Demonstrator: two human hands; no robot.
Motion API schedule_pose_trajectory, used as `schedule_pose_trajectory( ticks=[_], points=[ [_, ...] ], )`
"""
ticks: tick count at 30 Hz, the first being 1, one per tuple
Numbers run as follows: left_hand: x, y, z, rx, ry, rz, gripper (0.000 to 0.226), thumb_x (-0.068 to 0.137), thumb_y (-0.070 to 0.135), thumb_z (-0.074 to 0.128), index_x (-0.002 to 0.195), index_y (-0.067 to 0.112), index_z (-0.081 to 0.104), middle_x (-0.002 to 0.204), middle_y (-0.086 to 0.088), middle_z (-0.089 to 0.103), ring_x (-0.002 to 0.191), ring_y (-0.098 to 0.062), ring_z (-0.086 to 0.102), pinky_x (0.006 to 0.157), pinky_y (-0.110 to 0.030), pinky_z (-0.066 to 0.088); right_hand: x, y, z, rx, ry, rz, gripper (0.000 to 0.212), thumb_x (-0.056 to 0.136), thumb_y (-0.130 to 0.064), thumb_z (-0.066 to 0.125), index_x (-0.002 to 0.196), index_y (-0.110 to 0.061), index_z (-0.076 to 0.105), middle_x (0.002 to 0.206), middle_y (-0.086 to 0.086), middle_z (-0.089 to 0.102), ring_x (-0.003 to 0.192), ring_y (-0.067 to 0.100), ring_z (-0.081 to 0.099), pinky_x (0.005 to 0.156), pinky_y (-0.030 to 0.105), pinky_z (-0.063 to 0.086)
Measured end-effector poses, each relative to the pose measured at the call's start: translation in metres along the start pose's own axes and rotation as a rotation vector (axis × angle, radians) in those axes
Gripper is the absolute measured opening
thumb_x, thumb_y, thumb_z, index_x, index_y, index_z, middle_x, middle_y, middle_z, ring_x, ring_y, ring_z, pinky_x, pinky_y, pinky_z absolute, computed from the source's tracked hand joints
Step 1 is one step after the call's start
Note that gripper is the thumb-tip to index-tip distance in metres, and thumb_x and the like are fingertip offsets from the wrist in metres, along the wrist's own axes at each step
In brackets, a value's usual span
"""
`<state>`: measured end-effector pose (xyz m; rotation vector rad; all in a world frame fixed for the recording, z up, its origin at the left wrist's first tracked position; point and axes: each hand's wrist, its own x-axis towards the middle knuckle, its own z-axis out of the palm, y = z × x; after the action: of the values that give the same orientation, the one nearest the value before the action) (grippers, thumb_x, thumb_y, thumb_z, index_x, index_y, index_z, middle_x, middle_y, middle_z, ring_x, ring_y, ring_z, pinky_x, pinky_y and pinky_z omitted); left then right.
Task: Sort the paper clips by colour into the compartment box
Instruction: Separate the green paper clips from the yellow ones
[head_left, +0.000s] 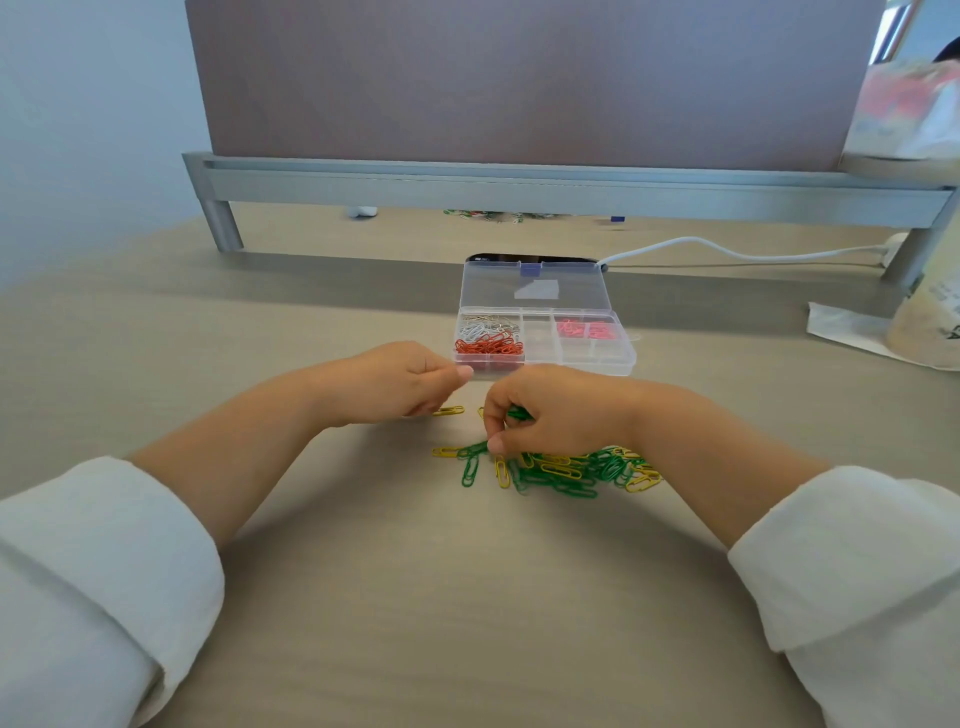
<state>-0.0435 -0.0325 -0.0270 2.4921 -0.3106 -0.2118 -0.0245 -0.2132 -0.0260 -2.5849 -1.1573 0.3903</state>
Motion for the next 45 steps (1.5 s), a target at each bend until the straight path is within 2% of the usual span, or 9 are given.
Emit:
schedule_pose_trajectory(
  ticks=[6,9,23,26,29,34,38,42,45],
  points=[
    [-0.007,0.008,-0.007,0.078,-0.048,0.081,0.017,0.081,0.037,0.065,0.068,0.026,0.061,0.045,0.015,0.041,0.046,-0.003,0.036,0.046,-0.012,0.029,0.003,0.008,-0.004,0.05,0.057,0.09,0.012,0.097,-0.027,0.042,0.09,-0.019,0.047,0.074,-0.012,0.043,0.069,0.006,0.04,0.059,0.014,0.031],
    [-0.011,0.015,-0.006,0.242,-0.098,0.056,0.027,0.067,0.045,0.076,0.08,0.028,0.061,0.053,0.012,0.041,0.047,-0.002,0.039,0.046,-0.014,0.03,0.003,0.01,-0.003,0.097,0.08,0.114,0.015,0.099,-0.028,0.038,0.089,-0.018,0.043,0.075,-0.009,0.045,0.069,0.008,0.04,0.062,0.017,0.032],
    [-0.007,0.024,0.012,0.452,-0.148,0.069,0.011,0.089,0.033,0.056,0.087,0.022,0.056,0.064,0.009,0.046,0.056,-0.005,0.04,0.051,-0.014,0.033,0.007,0.013,0.001,0.253,0.168,0.141,0.025,0.099,-0.021,0.035,0.074,-0.022,0.037,0.072,-0.005,0.05,0.07,0.012,0.046,0.069,0.026,0.039],
    [-0.006,0.022,0.011,0.383,-0.129,0.062,0.016,0.096,0.028,0.043,0.081,0.022,0.042,0.068,0.007,0.046,0.059,-0.006,0.04,0.055,-0.017,0.033,0.004,0.014,-0.002,0.254,0.175,0.13,0.019,0.099,-0.018,0.033,0.082,-0.019,0.039,0.067,-0.007,0.052,0.058,0.003,0.043,0.055,0.011,0.037],
    [-0.006,0.021,0.011,0.219,-0.089,0.069,0.023,0.098,0.024,0.035,0.075,0.022,0.032,0.068,0.003,0.051,0.062,-0.014,0.042,0.062,-0.026,0.038,0.002,0.015,-0.008,0.27,0.161,0.145,0.014,0.098,-0.012,0.032,0.095,-0.02,0.044,0.062,-0.009,0.052,0.055,0.003,0.042,0.054,0.013,0.035],
    [-0.005,0.019,0.012,0.156,-0.007,0.097,0.017,0.099,0.022,0.033,0.082,0.024,0.032,0.066,0.012,0.062,0.067,-0.013,0.047,0.063,-0.021,0.039,-0.001,0.019,-0.016,0.325,0.095,0.219,0.029,0.089,-0.001,0.035,0.073,-0.021,0.049,0.065,-0.004,0.05,0.059,0.009,0.042,0.058,0.022,0.033],
    [-0.003,0.016,0.01,0.09,0.017,0.083,0.016,0.099,0.019,0.032,0.106,0.032,0.037,0.063,0.01,0.06,0.064,-0.01,0.048,0.061,-0.017,0.038,-0.003,0.017,-0.017,0.297,0.045,0.268,0.028,0.093,-0.016,0.041,0.067,-0.019,0.052,0.064,-0.003,0.045,0.059,0.015,0.04,0.058,0.027,0.033],
    [-0.004,0.018,0.012,-0.077,-0.036,0.027,0.027,0.099,0.013,0.03,0.088,0.024,0.052,0.061,0.004,0.053,0.044,-0.001,0.038,0.046,-0.012,0.034,-0.008,0.015,-0.018,0.039,-0.007,0.209,0.025,0.083,-0.045,0.062,0.075,-0.021,0.061,0.067,-0.009,0.049,0.064,0.008,0.046,0.058,0.02,0.036],
    [-0.004,0.019,0.012,-0.175,-0.035,-0.007,0.03,0.1,0.014,0.031,0.079,0.019,0.052,0.064,0.003,0.052,0.05,-0.006,0.037,0.049,-0.018,0.032,-0.01,0.015,-0.018,0.048,-0.022,0.203,0.018,0.077,-0.04,0.071,0.078,-0.023,0.065,0.065,-0.013,0.046,0.062,0.004,0.043,0.057,0.019,0.033]
  ],
)
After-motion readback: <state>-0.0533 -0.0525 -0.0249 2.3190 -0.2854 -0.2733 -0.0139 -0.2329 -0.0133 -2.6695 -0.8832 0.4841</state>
